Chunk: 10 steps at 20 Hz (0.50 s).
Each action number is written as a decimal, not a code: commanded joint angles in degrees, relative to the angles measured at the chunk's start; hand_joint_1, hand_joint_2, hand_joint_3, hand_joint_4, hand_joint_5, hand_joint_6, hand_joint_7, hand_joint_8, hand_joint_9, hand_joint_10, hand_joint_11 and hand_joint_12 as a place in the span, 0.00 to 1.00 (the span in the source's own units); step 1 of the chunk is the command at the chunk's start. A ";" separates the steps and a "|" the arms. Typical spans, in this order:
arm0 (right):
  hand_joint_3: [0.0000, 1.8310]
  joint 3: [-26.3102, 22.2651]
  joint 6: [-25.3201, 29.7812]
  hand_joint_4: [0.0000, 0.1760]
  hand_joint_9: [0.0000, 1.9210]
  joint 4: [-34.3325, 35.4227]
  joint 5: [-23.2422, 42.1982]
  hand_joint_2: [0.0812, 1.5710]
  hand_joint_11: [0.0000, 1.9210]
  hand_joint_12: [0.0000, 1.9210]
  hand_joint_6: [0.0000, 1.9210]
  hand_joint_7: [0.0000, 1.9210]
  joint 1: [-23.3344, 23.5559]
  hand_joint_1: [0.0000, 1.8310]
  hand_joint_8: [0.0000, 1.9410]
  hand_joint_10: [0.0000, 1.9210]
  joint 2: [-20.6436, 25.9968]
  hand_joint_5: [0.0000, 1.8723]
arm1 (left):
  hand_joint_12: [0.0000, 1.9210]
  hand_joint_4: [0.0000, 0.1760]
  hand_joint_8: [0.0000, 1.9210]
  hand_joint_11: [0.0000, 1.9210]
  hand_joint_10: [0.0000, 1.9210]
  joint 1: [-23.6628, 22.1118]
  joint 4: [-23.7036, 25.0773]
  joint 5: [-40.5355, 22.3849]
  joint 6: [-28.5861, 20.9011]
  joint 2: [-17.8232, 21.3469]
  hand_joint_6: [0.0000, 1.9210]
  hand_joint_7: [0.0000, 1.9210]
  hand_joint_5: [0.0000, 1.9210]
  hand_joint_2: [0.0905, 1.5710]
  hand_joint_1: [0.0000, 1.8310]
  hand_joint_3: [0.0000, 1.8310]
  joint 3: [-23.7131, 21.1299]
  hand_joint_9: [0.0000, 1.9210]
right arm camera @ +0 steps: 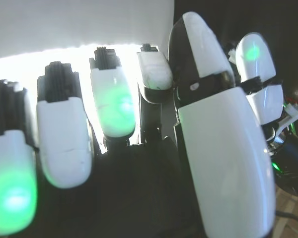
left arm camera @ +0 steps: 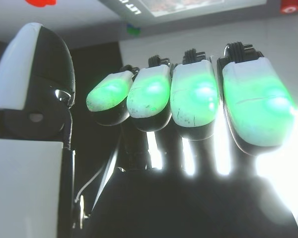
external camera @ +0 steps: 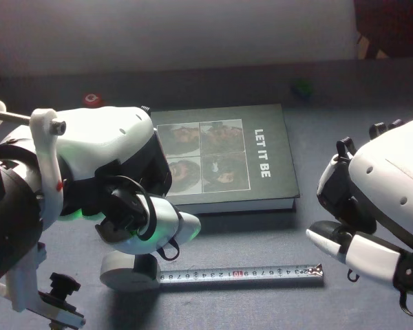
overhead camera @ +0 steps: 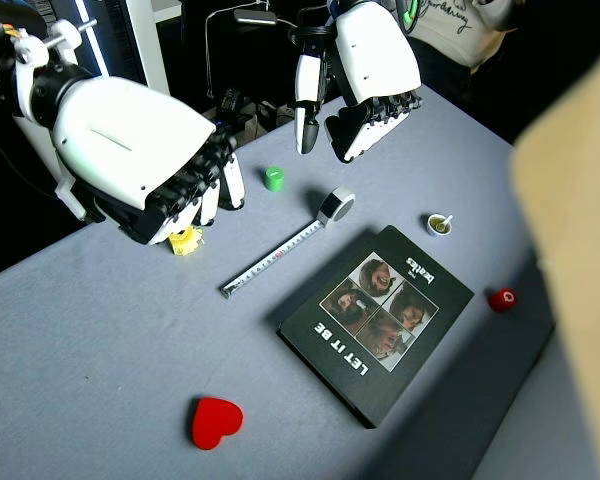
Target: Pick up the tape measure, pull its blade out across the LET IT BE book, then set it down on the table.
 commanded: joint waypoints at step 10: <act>0.00 -0.17 -0.63 0.00 0.00 -4.24 3.52 0.67 0.00 0.09 0.00 0.00 0.18 0.00 0.00 0.00 0.65 0.00 | 0.25 0.00 0.00 0.00 0.00 0.49 4.95 0.40 -0.47 0.21 0.00 0.05 0.07 0.68 0.04 0.00 0.61 0.05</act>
